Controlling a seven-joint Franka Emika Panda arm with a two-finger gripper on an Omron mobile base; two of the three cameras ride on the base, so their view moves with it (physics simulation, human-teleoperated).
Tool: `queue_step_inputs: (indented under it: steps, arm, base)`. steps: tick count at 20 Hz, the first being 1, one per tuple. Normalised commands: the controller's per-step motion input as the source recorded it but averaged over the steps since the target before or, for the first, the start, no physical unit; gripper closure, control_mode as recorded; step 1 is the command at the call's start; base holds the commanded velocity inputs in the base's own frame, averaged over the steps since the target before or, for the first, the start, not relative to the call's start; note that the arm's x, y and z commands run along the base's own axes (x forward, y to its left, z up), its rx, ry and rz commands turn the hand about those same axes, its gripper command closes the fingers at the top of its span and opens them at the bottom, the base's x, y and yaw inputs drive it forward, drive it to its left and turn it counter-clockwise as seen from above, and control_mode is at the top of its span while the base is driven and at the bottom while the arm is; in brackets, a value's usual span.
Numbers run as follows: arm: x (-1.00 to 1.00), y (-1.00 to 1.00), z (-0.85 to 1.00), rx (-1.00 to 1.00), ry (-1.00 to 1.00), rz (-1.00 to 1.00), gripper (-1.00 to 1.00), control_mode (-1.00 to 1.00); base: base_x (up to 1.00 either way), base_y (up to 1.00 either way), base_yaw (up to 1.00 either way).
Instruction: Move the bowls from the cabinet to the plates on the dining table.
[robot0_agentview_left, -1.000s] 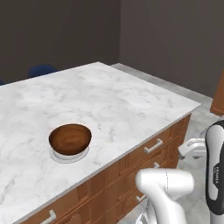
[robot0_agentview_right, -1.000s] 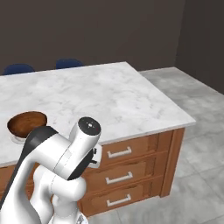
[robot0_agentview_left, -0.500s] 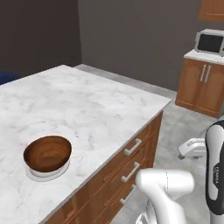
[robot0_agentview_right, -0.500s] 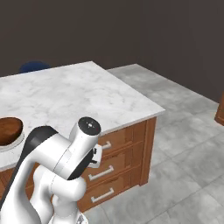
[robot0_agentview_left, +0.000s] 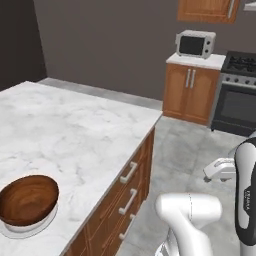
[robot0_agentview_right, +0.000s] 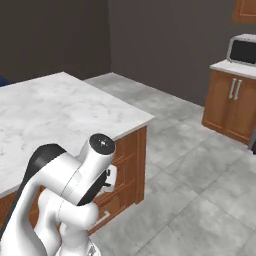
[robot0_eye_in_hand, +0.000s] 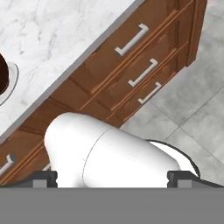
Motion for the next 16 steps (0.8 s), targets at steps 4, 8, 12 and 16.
queue_step_inputs:
  steps: [4, 8, 12, 16]
  arm:
    - [0.00, 0.00, 0.00, 0.00, 0.00, 0.00, -1.00, 1.00]
    - [0.00, 0.00, 0.00, 0.00, 0.00, 0.00, -1.00, 1.00]
    - [0.00, 0.00, 0.00, 0.00, 0.00, 0.00, -1.00, 1.00]
    - [0.00, 0.00, 0.00, 0.00, 0.00, 0.00, -1.00, 1.00]
  base:
    - [0.04, -0.21, -0.40]
    - [0.04, -0.20, -0.40]
    - [0.03, -0.18, -0.40]
    - [0.02, -0.17, -0.40]
